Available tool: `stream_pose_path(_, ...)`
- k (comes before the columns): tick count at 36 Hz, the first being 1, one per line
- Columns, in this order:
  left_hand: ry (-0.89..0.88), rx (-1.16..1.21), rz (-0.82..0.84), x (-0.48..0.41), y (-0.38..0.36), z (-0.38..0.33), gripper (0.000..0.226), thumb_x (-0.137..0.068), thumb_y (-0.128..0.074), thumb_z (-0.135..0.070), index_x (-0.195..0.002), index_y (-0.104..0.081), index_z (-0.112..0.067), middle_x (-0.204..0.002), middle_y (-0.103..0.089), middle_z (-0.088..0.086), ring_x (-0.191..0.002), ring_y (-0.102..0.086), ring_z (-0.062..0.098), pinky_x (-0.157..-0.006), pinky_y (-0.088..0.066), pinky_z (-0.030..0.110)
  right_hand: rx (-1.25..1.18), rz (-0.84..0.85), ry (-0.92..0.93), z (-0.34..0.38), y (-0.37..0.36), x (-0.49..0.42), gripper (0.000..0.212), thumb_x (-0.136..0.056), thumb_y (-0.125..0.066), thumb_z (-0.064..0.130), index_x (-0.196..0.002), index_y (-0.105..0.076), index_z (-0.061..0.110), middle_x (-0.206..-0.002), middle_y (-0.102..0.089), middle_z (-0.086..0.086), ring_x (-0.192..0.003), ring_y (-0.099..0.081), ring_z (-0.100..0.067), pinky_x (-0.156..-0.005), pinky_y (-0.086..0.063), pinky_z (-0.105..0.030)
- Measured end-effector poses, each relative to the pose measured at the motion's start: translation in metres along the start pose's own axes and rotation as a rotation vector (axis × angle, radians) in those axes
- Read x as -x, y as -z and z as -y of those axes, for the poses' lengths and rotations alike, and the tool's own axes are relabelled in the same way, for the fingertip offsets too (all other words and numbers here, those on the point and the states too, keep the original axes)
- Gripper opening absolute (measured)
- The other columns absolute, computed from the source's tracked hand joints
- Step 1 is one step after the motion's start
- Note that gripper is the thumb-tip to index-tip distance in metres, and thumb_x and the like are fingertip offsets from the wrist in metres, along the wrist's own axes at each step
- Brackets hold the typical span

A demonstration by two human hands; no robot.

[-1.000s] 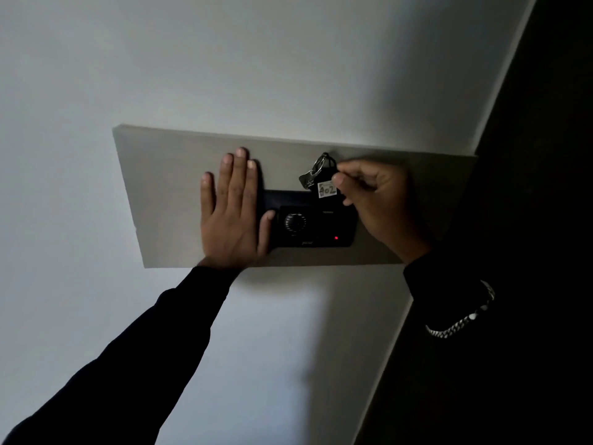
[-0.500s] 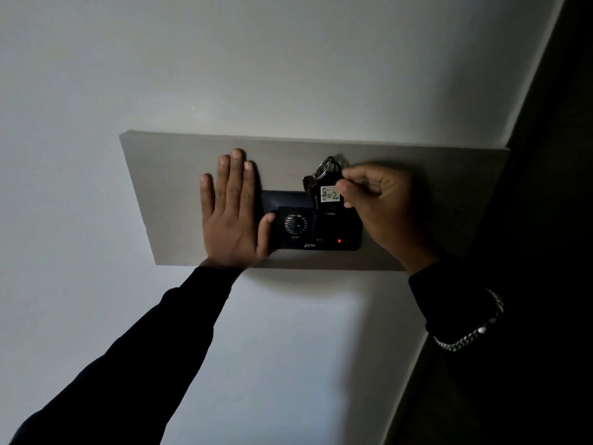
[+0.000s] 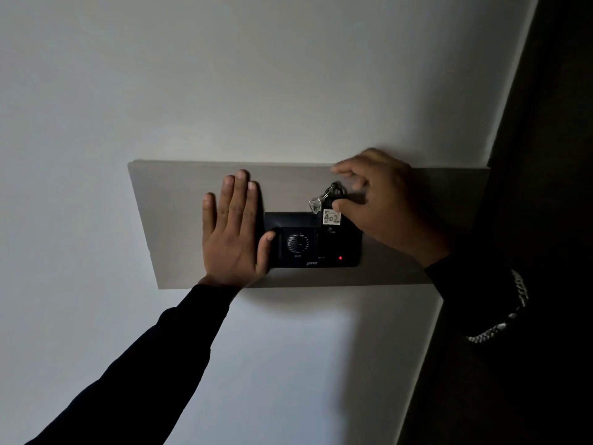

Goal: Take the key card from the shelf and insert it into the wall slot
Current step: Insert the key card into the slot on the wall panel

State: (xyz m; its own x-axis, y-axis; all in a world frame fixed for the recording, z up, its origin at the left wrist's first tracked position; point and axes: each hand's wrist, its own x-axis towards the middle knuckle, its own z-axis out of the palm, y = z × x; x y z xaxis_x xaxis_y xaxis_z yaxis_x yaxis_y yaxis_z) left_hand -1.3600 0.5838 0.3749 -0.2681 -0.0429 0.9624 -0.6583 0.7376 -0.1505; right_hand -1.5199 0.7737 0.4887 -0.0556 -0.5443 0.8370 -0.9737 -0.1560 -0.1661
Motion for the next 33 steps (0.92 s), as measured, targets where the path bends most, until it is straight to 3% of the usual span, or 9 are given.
stream_pose_path(1,-0.006,0.0,0.001,-0.002,0.001,0.002,0.071,-0.097,-0.025,-0.045,-0.155,-0.022,-0.005,-0.165,-0.022,0.016,-0.156,-0.017,0.029,-0.127,-0.008,0.05,0.036,0.046,0.039,0.005,0.002,-0.005,0.032,-0.066,-0.077,0.014,-0.097,-0.07,0.012,-0.094,-0.062,0.001,-0.072,-0.048,-0.001,-0.072,-0.044,-0.009)
stream_pose_path(4,-0.025,0.008,-0.002,-0.01,0.005,0.007,0.068,-0.097,-0.024,-0.042,-0.155,-0.023,-0.006,-0.165,-0.02,0.013,-0.156,-0.015,0.028,-0.128,-0.006,0.048,0.107,0.149,0.085,0.016,0.001,-0.017,0.014,-0.072,-0.075,0.013,-0.085,-0.074,0.009,-0.094,-0.067,-0.008,-0.076,-0.055,-0.015,-0.076,-0.052,-0.037)
stream_pose_path(5,-0.033,0.011,-0.006,-0.012,0.006,0.008,0.067,-0.097,-0.023,-0.041,-0.155,-0.024,-0.006,-0.165,-0.02,0.013,-0.156,-0.015,0.027,-0.128,-0.006,0.048,0.111,0.155,0.088,0.017,-0.001,-0.02,0.01,-0.073,-0.076,0.014,-0.08,-0.075,0.008,-0.09,-0.068,-0.008,-0.074,-0.055,-0.016,-0.074,-0.051,-0.04)
stream_pose_path(11,-0.06,0.003,-0.031,-0.016,0.008,0.011,0.067,-0.097,-0.024,-0.039,-0.154,-0.028,-0.004,-0.163,-0.023,0.014,-0.156,-0.017,0.028,-0.126,-0.013,0.052,-0.03,-0.004,0.074,0.013,-0.01,-0.021,0.013,-0.074,-0.078,0.02,-0.071,-0.077,0.008,-0.068,-0.069,-0.007,-0.058,-0.053,-0.013,-0.06,-0.043,-0.029)
stream_pose_path(18,-0.068,-0.031,-0.021,-0.014,0.003,0.013,0.07,-0.097,-0.025,-0.044,-0.155,-0.024,-0.005,-0.165,-0.02,0.014,-0.156,-0.016,0.028,-0.128,-0.006,0.049,-0.08,-0.108,0.099,0.007,-0.015,-0.009,0.009,-0.078,-0.076,0.015,-0.079,-0.078,0.007,-0.076,-0.075,-0.009,-0.068,-0.067,-0.019,-0.066,-0.052,-0.03)
stream_pose_path(33,-0.058,-0.106,0.062,-0.011,0.003,0.013,0.077,-0.096,-0.026,-0.053,-0.156,-0.019,-0.004,-0.166,-0.017,0.016,-0.157,-0.011,0.029,-0.129,-0.006,0.05,-0.017,-0.151,0.061,0.001,-0.027,0.017,0.008,-0.08,-0.073,0.013,-0.083,-0.077,0.007,-0.081,-0.075,-0.011,-0.075,-0.07,-0.021,-0.069,-0.056,-0.036)
